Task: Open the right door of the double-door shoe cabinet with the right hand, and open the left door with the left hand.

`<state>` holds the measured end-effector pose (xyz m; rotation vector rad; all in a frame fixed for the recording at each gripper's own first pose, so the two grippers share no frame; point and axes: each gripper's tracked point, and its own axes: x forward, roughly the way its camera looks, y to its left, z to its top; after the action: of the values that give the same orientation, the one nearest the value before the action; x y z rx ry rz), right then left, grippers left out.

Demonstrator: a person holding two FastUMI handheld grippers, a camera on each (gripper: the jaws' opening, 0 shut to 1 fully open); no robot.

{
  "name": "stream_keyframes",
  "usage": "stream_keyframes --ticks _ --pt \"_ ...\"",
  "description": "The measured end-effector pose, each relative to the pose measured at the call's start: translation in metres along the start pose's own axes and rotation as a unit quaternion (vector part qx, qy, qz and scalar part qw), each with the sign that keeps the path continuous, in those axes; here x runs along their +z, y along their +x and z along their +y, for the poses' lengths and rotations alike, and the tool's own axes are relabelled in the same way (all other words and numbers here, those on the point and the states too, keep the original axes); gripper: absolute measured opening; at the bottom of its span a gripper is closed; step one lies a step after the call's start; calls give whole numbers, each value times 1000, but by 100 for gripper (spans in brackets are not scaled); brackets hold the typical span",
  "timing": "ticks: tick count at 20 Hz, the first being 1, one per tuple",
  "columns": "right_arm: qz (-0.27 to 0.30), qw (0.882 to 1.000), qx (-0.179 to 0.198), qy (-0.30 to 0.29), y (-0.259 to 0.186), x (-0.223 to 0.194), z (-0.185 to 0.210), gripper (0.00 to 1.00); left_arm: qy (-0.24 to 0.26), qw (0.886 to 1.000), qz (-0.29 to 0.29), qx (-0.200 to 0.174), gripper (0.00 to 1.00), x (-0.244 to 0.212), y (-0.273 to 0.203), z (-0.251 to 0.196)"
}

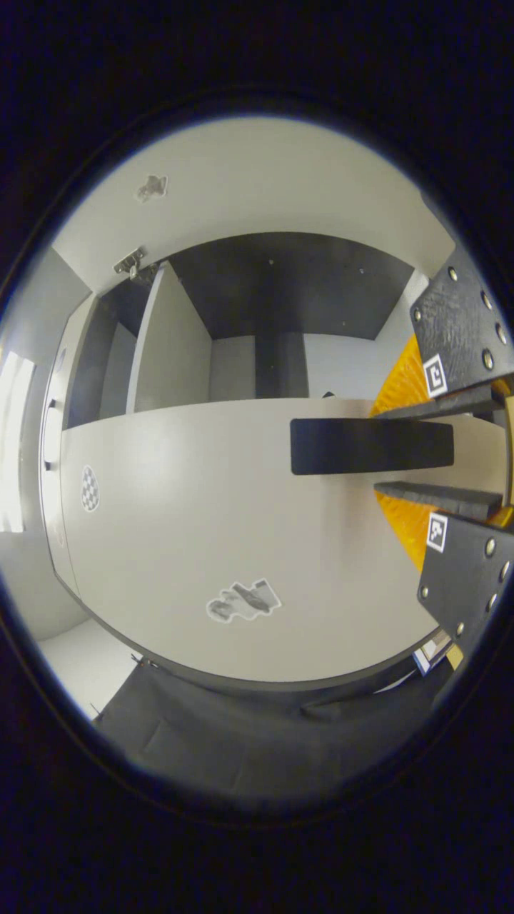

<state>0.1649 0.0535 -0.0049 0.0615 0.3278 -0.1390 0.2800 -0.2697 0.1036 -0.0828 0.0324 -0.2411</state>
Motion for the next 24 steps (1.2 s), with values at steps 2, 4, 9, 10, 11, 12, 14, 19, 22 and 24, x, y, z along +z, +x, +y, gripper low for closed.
stream_keyframes --ticks 2,4,9,10,11,12,14,19,22,24 --pt "1 1000 -3 -2 0 -1 -1 97 13 1000 3 1 34 0 1 0" --pt "4 1000 -2 -4 0 -1 -1 97 10 1000 6 0 27 -1 -2 -2" --pt "3 1000 7 -16 5 0 2 98 -7 1000 3 -22 17 -2 -10 0" --pt "0 1000 7 -19 6 2 2 98 -7 1000 5 -27 18 -2 -14 0" --pt "-3 1000 9 -24 7 3 2 97 -6 999 8 -30 17 -2 -18 1" --pt "-5 1000 10 -27 8 5 3 97 -5 999 9 -33 17 0 -22 2" --pt "-9 999 21 -28 9 7 7 97 -4 999 6 -37 17 3 -35 4" --pt "-12 999 39 -32 10 9 15 97 -1 999 4 -48 15 3 -54 10" --pt "-17 998 48 -35 12 11 19 97 1 999 2 -46 17 6 -64 15" --pt "-18 998 54 -37 11 12 22 97 -1 999 5 -49 17 6 -69 18"
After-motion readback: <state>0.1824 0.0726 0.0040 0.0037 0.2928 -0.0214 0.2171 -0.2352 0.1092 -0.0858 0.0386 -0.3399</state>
